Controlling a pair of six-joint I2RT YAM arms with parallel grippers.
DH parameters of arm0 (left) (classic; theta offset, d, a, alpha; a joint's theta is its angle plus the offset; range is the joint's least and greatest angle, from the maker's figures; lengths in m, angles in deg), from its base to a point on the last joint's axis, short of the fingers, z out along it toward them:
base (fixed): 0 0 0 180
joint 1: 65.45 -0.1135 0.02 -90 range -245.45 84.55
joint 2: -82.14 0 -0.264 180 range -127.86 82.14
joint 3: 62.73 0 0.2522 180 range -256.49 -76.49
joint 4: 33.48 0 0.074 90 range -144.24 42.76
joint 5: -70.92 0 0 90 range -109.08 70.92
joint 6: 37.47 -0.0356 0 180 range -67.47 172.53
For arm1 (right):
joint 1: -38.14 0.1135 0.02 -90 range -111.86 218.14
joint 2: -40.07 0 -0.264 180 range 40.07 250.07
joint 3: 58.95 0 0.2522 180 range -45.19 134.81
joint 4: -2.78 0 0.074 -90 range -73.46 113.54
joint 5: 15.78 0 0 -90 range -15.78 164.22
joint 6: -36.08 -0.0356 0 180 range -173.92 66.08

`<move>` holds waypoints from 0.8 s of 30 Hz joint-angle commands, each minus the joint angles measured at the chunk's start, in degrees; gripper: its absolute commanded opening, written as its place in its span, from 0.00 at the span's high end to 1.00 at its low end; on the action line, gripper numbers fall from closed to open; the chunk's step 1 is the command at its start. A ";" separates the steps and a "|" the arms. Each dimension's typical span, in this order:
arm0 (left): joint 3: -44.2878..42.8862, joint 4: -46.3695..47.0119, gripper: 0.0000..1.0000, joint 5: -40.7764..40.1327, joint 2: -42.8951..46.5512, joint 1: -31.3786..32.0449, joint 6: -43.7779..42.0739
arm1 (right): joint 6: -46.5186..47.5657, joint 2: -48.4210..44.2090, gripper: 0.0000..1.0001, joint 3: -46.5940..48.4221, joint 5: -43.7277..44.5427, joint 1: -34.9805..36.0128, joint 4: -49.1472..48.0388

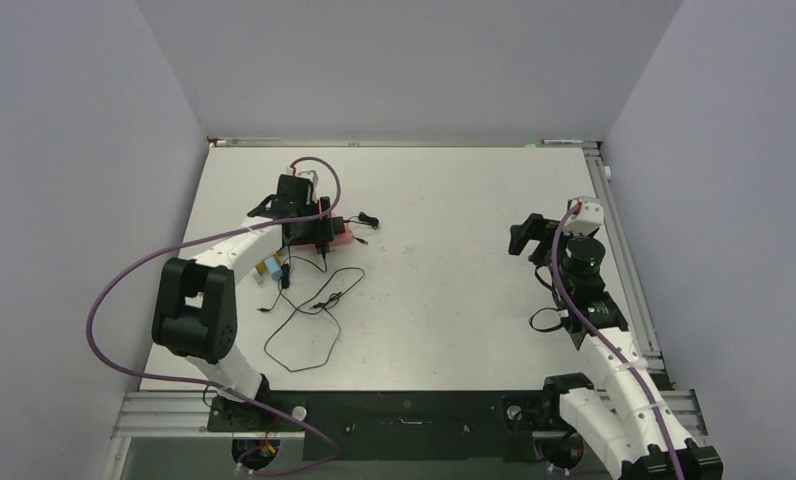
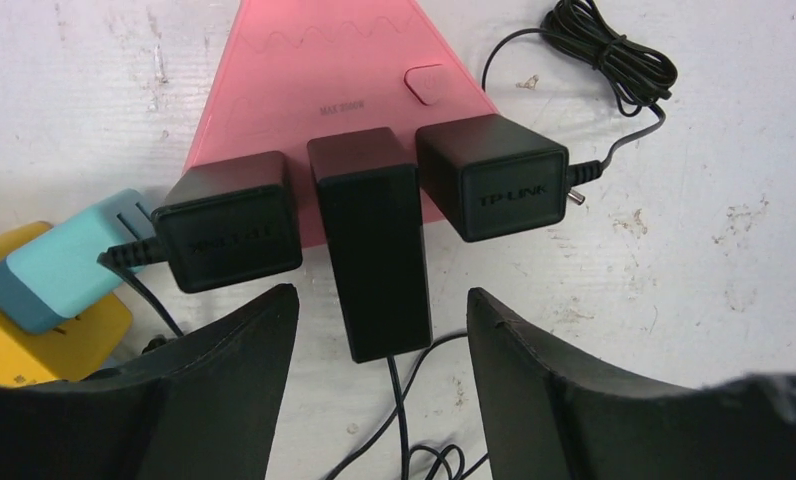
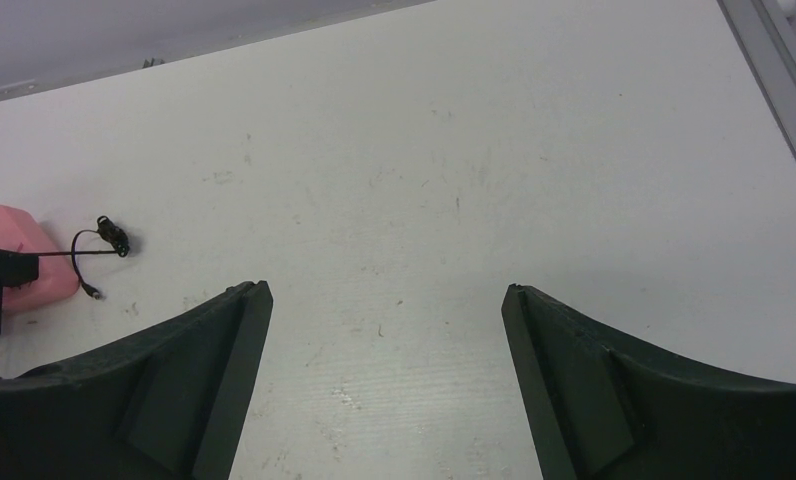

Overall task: Pull the plug off the socket
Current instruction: Move the socket to the center of the board.

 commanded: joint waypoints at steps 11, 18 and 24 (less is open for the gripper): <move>-4.95 -0.32 0.58 -5.43 -3.78 2.54 -3.02 | -0.51 -1.20 0.10 -0.33 -1.08 0.52 -3.14; -5.54 -1.34 0.68 -7.19 -5.02 3.89 -4.28 | -0.47 -1.31 0.10 -0.33 -1.19 0.53 -3.12; -6.13 -2.10 0.81 -7.27 -5.97 4.22 -5.34 | -0.29 -1.20 0.10 -0.35 -1.40 0.49 -2.97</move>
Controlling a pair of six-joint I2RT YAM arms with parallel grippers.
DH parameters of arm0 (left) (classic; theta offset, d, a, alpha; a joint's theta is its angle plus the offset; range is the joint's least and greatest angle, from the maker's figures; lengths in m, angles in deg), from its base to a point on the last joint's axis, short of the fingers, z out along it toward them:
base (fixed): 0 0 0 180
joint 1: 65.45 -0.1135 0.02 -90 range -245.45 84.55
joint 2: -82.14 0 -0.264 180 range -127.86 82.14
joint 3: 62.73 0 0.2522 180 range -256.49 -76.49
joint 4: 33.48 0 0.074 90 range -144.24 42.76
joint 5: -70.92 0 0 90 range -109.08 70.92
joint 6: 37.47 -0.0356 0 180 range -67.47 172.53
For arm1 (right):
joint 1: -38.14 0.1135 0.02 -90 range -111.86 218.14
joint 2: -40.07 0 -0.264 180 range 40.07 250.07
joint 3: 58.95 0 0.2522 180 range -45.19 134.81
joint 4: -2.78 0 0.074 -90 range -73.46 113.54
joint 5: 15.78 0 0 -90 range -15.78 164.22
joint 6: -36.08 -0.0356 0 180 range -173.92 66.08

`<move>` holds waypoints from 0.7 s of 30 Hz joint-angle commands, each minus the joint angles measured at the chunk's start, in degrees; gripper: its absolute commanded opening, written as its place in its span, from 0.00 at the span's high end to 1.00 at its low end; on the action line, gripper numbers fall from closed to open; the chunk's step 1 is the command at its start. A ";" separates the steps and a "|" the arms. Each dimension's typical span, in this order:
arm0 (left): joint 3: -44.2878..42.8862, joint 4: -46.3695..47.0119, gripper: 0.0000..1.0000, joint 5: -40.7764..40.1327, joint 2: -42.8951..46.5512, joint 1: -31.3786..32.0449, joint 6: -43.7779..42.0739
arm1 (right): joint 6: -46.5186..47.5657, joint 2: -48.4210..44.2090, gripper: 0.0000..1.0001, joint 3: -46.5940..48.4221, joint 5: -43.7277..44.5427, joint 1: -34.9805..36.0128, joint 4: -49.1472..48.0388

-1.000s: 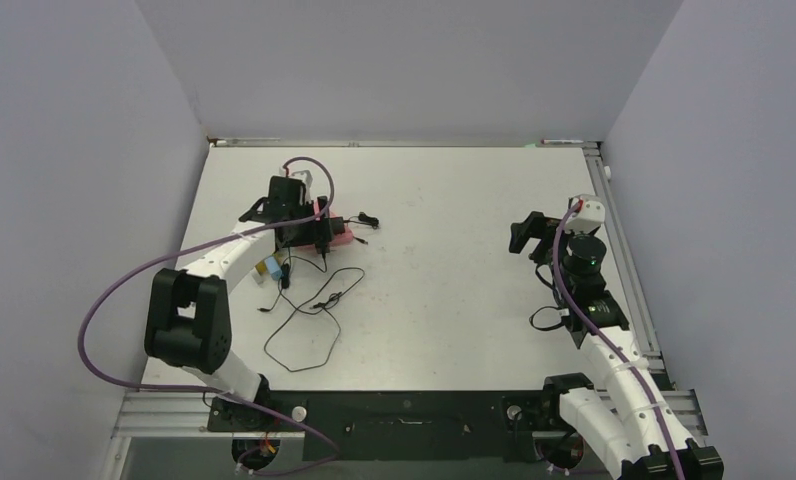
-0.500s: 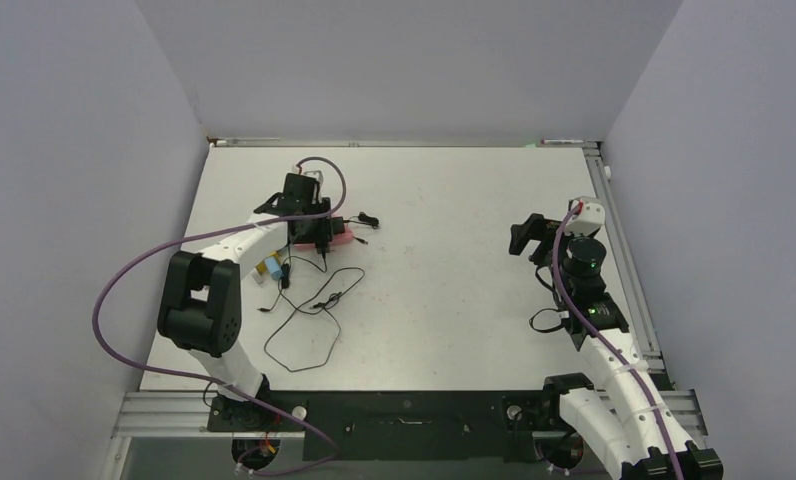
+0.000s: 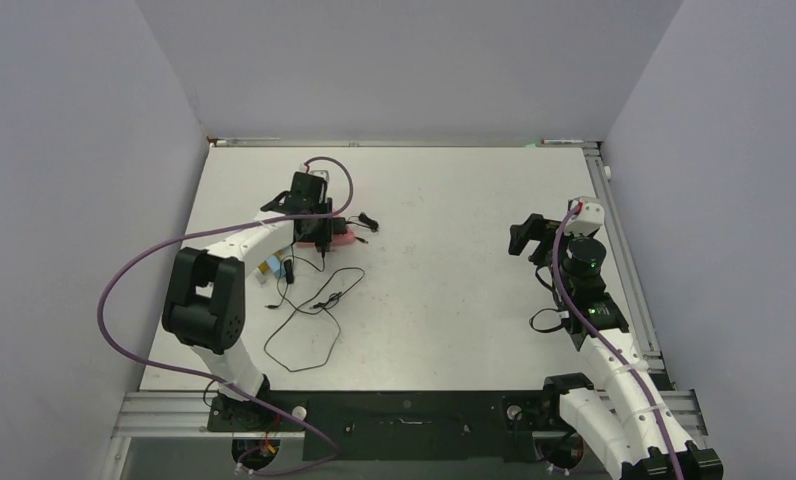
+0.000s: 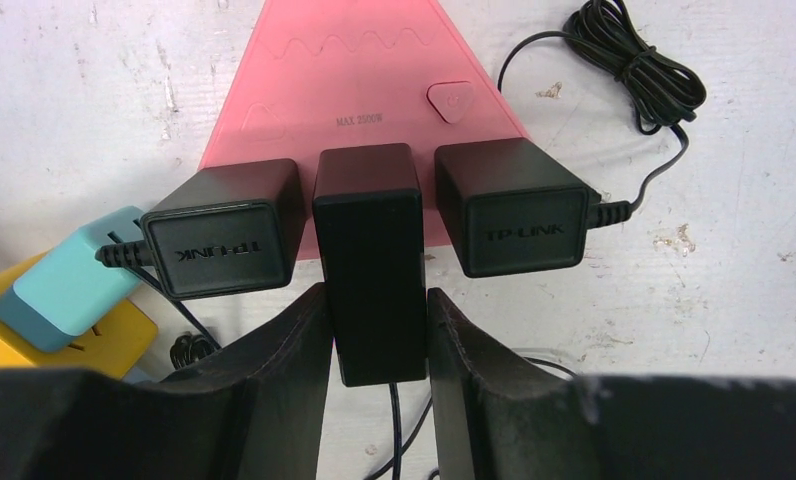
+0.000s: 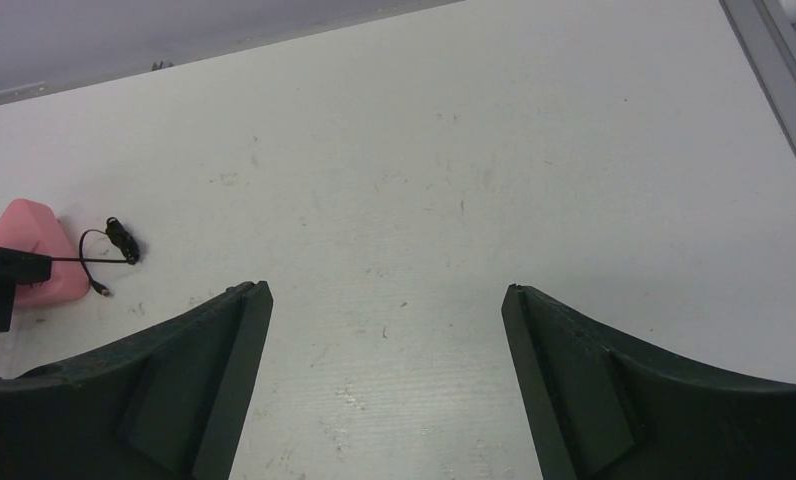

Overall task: Pull the plug off the socket
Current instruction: Move the socket to the center of the board.

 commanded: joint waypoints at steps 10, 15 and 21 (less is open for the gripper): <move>-3.74 -2.84 0.95 2.71 -0.66 7.39 -8.88 | 0.35 -0.39 0.10 -0.30 -1.76 0.53 -3.13; -5.03 -7.59 0.95 5.44 -0.58 10.48 -13.74 | 0.85 -0.13 0.10 -0.35 -2.96 0.69 -3.27; -2.89 -11.84 0.95 10.54 1.43 15.91 -20.38 | 1.56 0.71 0.10 -0.78 -5.69 1.50 -4.73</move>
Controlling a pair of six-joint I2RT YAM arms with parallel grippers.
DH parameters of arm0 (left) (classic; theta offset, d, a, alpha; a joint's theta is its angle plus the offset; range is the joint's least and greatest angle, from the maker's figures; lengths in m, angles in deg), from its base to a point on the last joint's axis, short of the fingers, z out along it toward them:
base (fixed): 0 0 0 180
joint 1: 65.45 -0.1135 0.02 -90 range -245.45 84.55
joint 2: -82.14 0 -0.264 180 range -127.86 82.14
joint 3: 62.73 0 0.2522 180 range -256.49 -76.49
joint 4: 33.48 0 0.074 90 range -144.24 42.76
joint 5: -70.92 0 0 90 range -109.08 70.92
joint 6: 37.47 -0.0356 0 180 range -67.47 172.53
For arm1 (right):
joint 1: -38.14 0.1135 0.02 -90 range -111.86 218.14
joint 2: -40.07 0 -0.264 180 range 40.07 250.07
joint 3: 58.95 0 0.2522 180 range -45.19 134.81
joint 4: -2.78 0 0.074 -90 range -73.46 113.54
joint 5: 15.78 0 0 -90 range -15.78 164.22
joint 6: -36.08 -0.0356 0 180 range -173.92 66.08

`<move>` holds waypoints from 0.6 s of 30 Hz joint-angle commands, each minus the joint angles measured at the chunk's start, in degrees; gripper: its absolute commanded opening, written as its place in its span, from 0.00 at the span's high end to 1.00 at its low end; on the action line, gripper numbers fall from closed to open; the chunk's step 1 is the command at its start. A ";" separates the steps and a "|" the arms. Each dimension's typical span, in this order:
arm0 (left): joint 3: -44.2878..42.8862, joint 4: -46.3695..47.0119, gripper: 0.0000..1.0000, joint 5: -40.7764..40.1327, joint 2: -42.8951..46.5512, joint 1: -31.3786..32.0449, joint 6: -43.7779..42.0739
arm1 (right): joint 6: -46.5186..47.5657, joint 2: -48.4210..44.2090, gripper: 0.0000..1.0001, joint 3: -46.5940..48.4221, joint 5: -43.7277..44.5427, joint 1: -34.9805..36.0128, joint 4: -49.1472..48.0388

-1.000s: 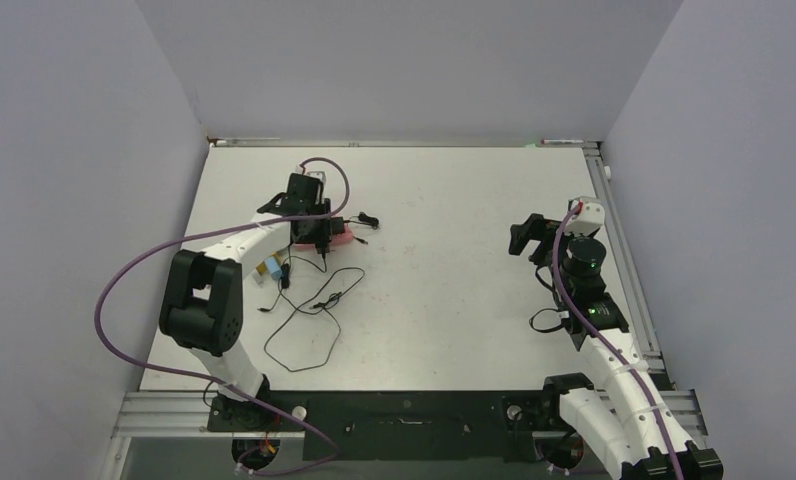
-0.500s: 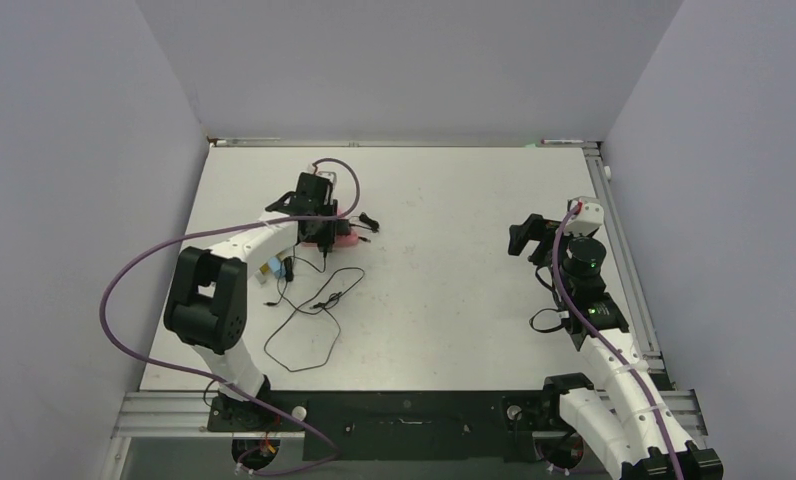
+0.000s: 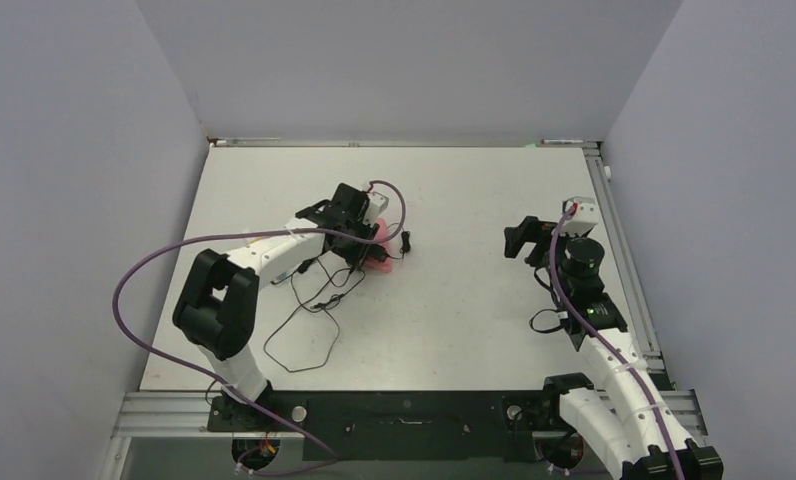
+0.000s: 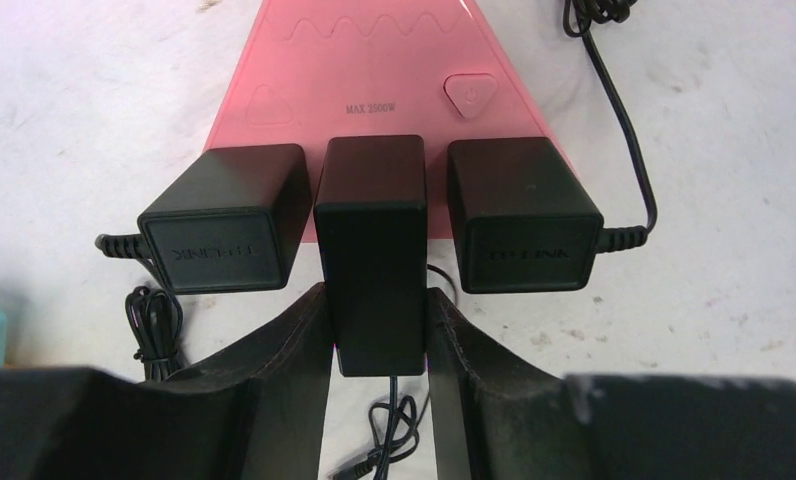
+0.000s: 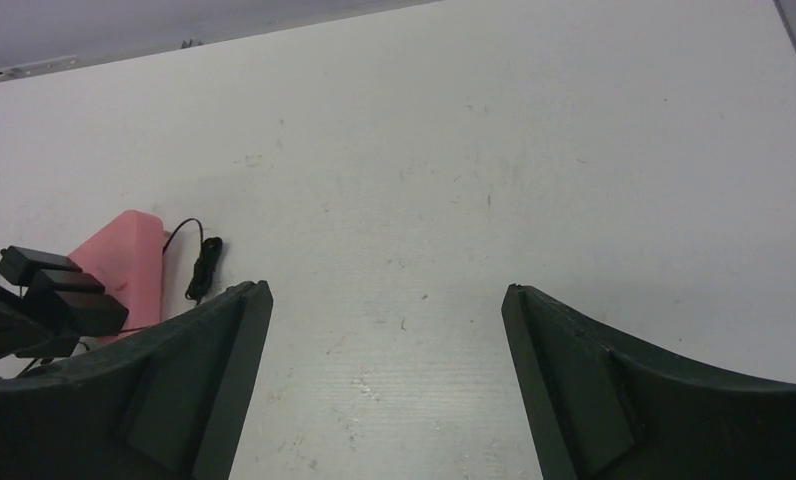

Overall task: Pull the plug off the socket
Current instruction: Move the socket to the center of the board.

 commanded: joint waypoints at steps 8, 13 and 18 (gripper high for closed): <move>0.55 -9.48 0.90 6.81 2.24 7.66 -8.30 | 2.81 -0.21 0.09 -0.78 -3.37 7.19 -3.53; 0.17 -8.20 0.64 7.86 5.07 7.88 -7.31 | 2.99 -0.28 0.07 -0.77 4.15 20.09 -0.77; 2.20 -4.57 0.38 9.13 10.57 7.67 -6.10 | 0.72 1.33 0.05 -0.73 14.04 34.82 -1.14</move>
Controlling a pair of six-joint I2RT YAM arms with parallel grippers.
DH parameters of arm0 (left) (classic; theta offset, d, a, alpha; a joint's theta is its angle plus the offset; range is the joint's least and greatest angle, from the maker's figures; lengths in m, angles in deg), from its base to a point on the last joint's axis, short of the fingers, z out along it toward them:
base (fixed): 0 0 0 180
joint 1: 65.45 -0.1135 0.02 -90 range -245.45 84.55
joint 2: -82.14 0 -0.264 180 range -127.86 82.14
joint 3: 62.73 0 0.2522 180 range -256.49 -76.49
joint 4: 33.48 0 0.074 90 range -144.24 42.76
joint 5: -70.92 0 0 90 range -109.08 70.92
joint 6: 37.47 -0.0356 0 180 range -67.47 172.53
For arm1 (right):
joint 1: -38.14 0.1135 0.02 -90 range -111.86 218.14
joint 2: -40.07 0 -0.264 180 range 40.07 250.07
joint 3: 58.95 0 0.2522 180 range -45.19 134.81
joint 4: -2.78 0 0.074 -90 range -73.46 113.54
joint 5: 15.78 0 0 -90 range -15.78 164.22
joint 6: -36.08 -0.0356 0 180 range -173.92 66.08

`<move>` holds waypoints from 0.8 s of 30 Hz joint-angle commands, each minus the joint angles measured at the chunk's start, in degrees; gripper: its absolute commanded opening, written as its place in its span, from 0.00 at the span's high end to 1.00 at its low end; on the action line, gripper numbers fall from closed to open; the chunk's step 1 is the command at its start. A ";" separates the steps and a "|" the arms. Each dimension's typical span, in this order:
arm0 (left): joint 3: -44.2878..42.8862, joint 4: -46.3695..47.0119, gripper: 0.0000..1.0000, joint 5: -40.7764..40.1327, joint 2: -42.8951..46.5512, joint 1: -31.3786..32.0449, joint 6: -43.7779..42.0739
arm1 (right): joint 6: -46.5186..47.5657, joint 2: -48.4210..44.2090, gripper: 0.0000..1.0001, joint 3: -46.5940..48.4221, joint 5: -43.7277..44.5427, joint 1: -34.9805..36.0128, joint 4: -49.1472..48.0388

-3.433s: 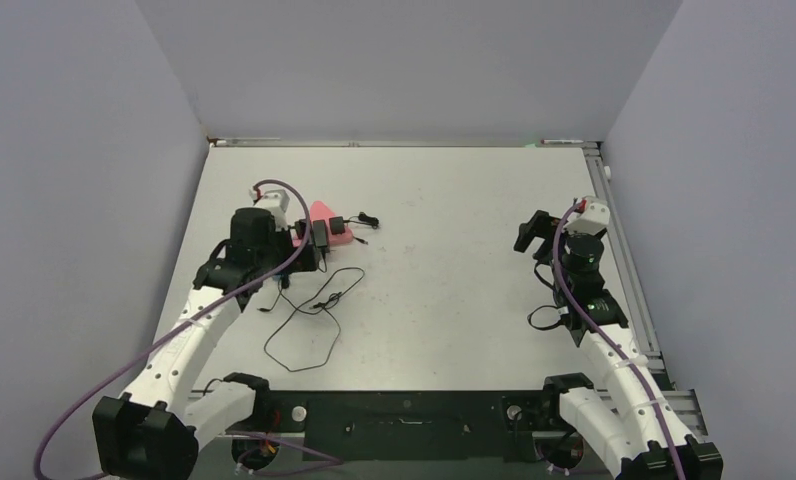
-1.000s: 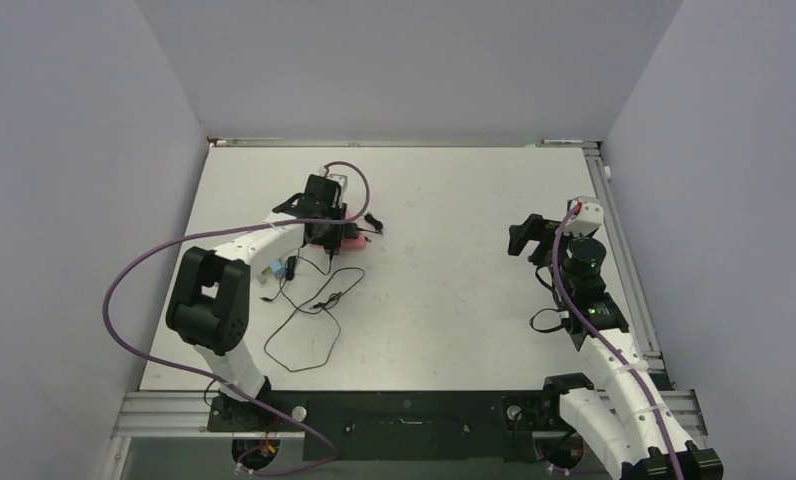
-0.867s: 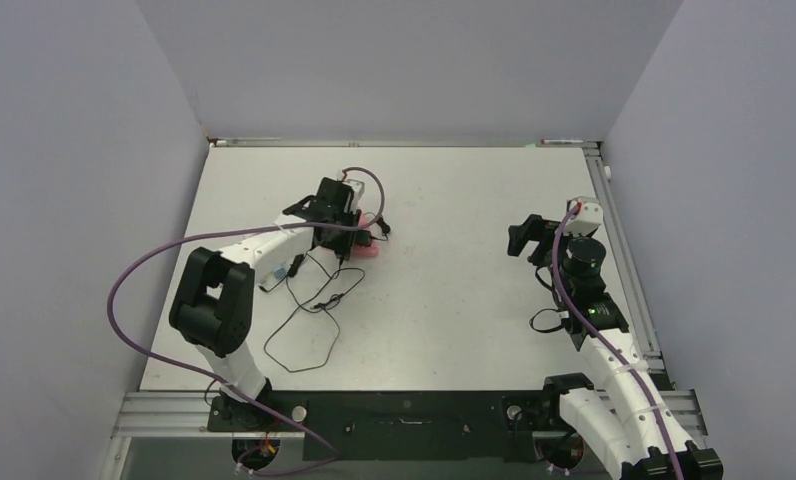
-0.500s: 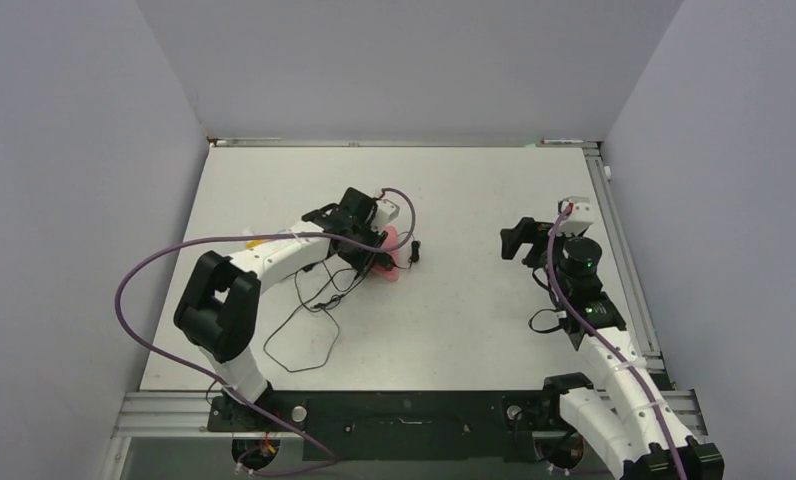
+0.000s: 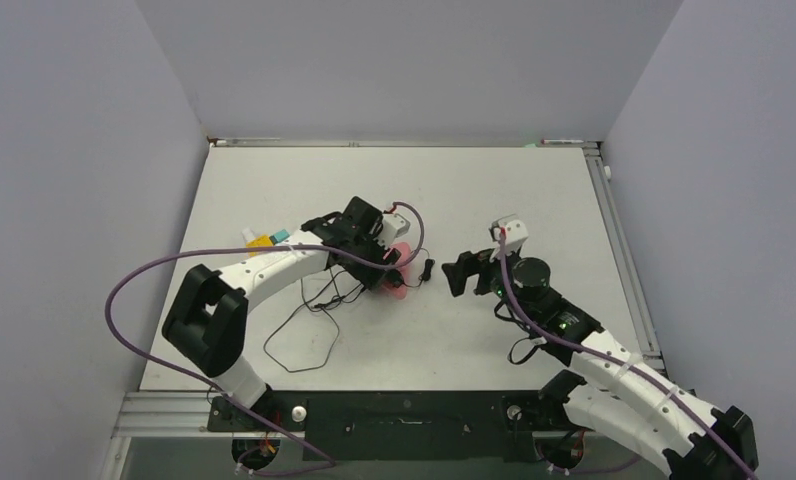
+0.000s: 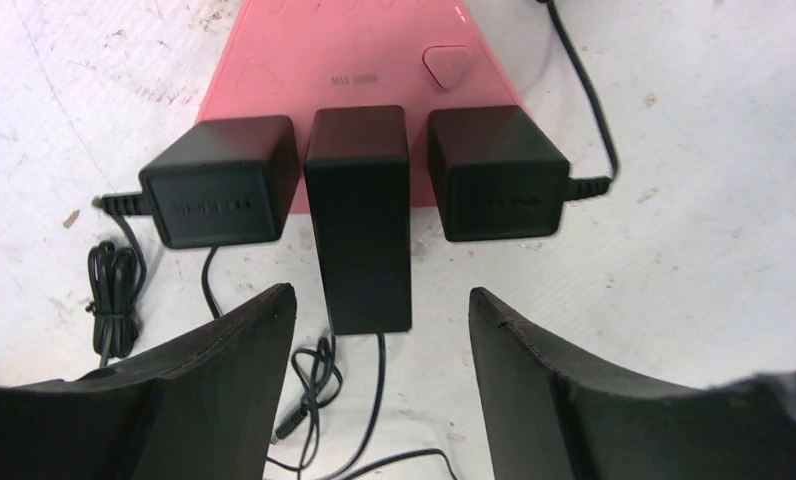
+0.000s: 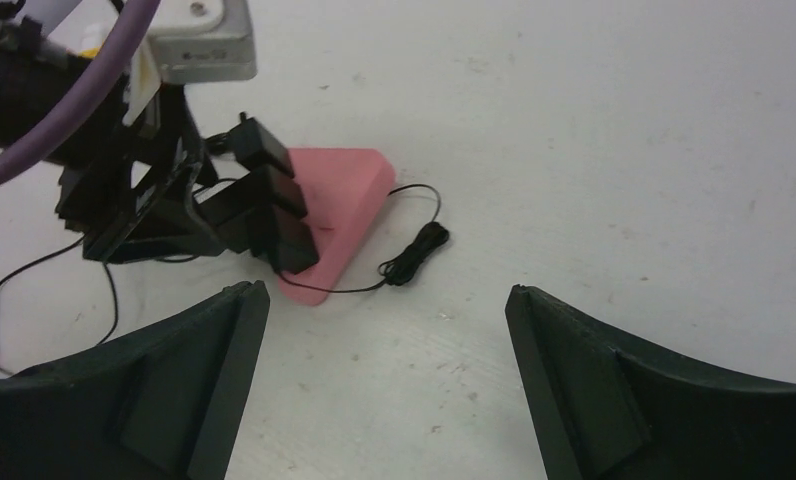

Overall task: Pull the plug off the socket
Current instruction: Move the socket to the center of the board.

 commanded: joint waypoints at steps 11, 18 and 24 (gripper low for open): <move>5.17 2.25 0.35 8.75 13.17 -7.79 7.15 | 3.99 18.01 0.02 8.44 27.79 33.52 -0.89; 7.90 10.12 0.28 20.41 14.56 -18.25 18.00 | 7.11 25.22 0.03 14.60 25.48 31.42 3.69; 6.83 18.97 0.17 27.37 9.84 -19.63 29.27 | 8.50 30.39 0.09 20.19 13.41 23.00 9.70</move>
